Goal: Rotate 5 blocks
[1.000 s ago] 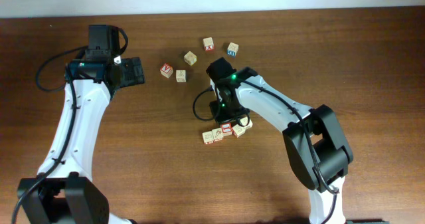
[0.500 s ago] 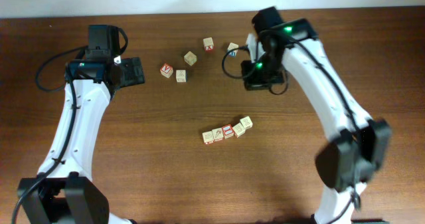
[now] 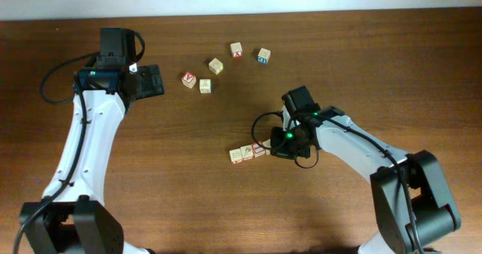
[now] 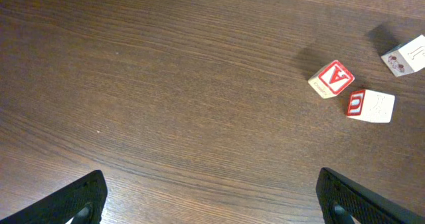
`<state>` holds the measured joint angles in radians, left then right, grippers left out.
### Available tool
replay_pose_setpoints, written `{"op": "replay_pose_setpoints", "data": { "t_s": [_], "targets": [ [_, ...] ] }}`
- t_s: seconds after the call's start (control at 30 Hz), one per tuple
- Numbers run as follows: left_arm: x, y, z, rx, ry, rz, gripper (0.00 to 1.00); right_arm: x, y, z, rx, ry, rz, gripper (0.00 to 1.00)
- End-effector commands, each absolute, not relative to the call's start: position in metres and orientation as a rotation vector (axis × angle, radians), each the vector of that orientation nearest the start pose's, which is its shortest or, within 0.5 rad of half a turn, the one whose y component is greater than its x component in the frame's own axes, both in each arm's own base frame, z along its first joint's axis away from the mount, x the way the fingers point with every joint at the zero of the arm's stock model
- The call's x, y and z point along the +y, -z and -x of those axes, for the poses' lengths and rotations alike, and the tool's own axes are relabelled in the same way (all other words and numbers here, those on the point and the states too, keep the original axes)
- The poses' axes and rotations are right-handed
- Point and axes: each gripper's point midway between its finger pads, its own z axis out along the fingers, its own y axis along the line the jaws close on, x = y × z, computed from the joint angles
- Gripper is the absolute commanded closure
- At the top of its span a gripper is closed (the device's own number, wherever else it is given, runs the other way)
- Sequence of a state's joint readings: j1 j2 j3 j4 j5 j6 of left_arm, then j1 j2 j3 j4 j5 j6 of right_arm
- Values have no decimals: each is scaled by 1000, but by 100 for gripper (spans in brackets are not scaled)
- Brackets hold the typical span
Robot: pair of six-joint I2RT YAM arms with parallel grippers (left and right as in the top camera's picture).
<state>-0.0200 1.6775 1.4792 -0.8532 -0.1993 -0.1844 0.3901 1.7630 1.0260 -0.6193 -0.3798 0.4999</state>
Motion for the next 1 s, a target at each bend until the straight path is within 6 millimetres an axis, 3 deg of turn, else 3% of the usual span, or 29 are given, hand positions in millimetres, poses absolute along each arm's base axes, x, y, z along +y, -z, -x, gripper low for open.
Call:
{"op": "replay_pose_setpoints", "data": {
  "t_s": [0.0,0.23,0.27,0.3,0.33,0.37,0.43,0.5,0.53,0.63,0.77,0.97],
  "targets": [
    [27,-182,-423,2566,-190,304,1,189,-18,-290,3052,-640,-119,96],
    [27,-182,-423,2566,-190,304,1,191,-20,-291,3043,-662,-109,96],
    [27,-182,-423,2566,-190,304,1,196,-31,-296,3008,-703,-43,96],
    [27,-182,-423,2566,-190,304,1,190,-51,-308,2940,-689,-56,96],
    [27,-182,-423,2566,-190,304,1,165,-74,-328,2841,-631,-112,96],
    [27,-182,-423,2566,-190,304,1,146,-81,-342,2786,-592,-111,96],
    [27,-182,-423,2566,-190,304,2,146,-83,-372,2661,-566,59,95],
    [27,-182,-423,2566,-190,304,1,150,-62,-382,2667,-563,63,95],
    [27,-182,-423,2566,-190,304,1,150,-45,-380,2712,-554,43,96],
    [27,-182,-423,2566,-190,304,1,143,-33,-358,2834,-548,-135,96],
    [27,-182,-423,2566,-190,304,1,168,-28,-332,2913,-585,-78,96],
    [27,-182,-423,2566,-190,303,1,175,-29,-321,2952,-652,-103,96]
  ]
}}
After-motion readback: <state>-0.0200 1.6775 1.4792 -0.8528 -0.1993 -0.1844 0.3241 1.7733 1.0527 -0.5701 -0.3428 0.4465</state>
